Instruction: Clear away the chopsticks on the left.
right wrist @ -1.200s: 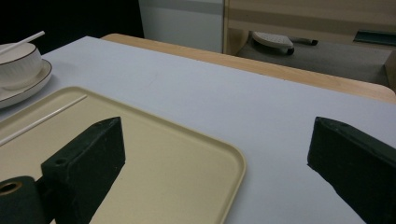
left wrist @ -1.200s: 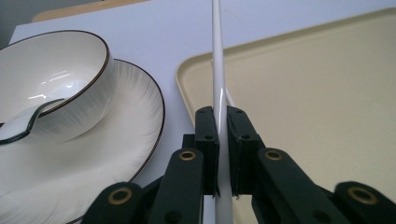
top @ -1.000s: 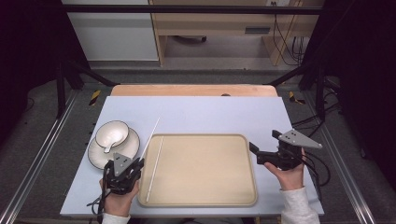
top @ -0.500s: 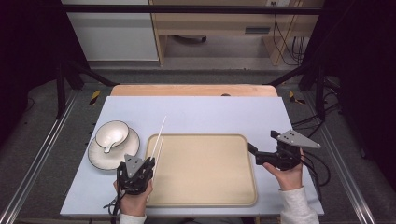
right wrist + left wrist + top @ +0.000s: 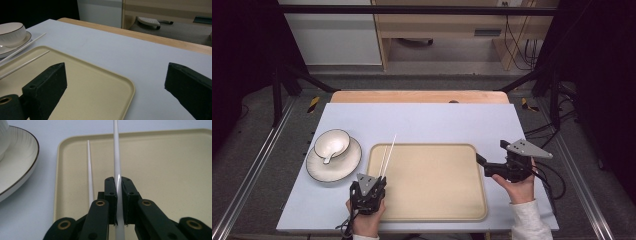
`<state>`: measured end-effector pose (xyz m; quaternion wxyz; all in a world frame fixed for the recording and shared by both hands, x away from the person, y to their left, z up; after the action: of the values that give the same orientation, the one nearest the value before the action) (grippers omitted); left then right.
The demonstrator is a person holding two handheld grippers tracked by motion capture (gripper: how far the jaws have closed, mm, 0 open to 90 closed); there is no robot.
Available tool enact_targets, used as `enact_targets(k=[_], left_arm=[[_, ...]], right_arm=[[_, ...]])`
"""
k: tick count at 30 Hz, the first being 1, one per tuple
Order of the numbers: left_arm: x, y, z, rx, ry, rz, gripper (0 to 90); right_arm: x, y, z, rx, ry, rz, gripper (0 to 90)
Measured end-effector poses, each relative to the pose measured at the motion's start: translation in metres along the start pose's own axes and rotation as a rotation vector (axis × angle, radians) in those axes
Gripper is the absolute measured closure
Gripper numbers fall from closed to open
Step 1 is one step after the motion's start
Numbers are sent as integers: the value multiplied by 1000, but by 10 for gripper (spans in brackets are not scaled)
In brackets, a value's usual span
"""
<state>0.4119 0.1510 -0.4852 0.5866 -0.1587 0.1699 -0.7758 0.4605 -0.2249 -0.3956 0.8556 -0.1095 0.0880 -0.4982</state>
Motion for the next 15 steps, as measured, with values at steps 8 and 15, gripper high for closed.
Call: enact_targets(k=[8, 15], left_arm=[[0, 7, -11, -48, -5, 2, 841], [0, 7, -14, -89, -1, 15, 839]], right_arm=[[0, 2, -2, -8, 3, -2, 46], [0, 4, -3, -19, -1, -1, 46]])
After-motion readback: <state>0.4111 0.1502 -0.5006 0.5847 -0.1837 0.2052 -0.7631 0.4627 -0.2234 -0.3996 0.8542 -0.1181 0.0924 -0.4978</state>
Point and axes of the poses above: each handheld gripper's, and its own axes: y roughly forward along the jaws, z roughly out of its top, x roughly to its right, the point moved 3 cm from there along y, roughly forward along the jaws, and after that the axes turned 6 degrees about x, right-handed, at the moved point
